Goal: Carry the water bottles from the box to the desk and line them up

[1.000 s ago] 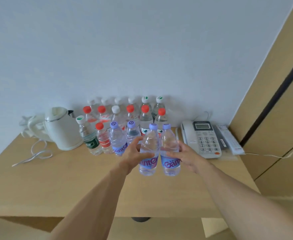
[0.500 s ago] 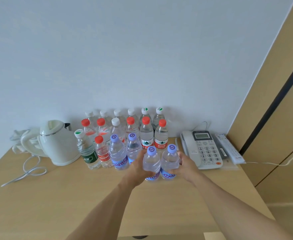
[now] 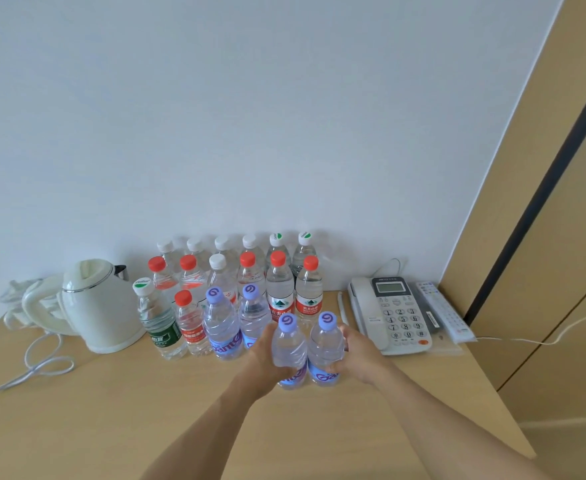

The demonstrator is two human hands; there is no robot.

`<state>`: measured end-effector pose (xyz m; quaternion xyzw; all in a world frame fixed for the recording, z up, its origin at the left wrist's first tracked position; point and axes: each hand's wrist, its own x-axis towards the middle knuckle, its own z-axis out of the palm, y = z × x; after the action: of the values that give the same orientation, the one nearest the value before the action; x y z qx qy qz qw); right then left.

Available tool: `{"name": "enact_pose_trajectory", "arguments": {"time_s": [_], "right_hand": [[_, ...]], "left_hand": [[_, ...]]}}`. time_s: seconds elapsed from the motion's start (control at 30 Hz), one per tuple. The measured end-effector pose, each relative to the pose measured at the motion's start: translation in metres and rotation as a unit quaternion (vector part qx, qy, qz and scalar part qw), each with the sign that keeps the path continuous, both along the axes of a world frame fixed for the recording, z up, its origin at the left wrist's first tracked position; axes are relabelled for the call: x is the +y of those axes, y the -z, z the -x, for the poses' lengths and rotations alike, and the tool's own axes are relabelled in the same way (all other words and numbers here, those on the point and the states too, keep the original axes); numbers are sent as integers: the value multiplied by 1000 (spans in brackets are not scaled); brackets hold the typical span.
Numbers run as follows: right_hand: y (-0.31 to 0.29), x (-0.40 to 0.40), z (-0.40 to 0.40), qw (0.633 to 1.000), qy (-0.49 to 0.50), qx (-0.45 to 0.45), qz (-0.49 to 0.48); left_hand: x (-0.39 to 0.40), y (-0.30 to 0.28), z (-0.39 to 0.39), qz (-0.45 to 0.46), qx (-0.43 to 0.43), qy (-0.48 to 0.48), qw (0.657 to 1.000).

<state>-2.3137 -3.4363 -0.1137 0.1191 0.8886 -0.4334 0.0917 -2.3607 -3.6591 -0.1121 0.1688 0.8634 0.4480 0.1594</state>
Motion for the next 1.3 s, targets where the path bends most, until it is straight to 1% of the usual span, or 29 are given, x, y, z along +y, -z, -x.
{"name": "enact_pose_trajectory", "arguments": {"time_s": [0.1, 0.17, 0.27, 0.4, 0.57, 0.77, 0.93, 1.07, 1.13, 1.23, 1.3], "right_hand": [[-6, -1, -3, 1000, -12, 15, -2], [-10, -2, -6, 999, -10, 45, 4], [-17, -5, -7, 995, 1, 103, -8], [-23, -10, -6, 989, 4, 140, -40], [-24, -12, -7, 986, 5, 156, -57], [-24, -11, -9, 986, 15, 157, -52], [-23, -14, -11, 985, 23, 165, -55], [-22, -14, -11, 984, 24, 169, -57], [-22, -13, -12, 984, 23, 170, -54], [-22, -12, -14, 985, 27, 165, -51], [-23, -14, -15, 985, 29, 163, -50]], "left_hand": [[0, -6, -2, 63, 78, -14, 995], [-1, -11, -4, 105, 131, -17, 986], [1, -23, -9, 163, 203, -38, 965], [7, -36, -14, 213, 265, -30, 940], [9, -44, -13, 223, 275, -8, 935], [14, -49, -7, 234, 295, 32, 926], [10, -55, 1, 246, 288, 60, 924], [11, -56, 3, 243, 295, 49, 923], [13, -56, 5, 260, 317, 36, 912], [17, -56, 11, 298, 367, 31, 881], [20, -58, 16, 312, 366, 29, 876]]}}
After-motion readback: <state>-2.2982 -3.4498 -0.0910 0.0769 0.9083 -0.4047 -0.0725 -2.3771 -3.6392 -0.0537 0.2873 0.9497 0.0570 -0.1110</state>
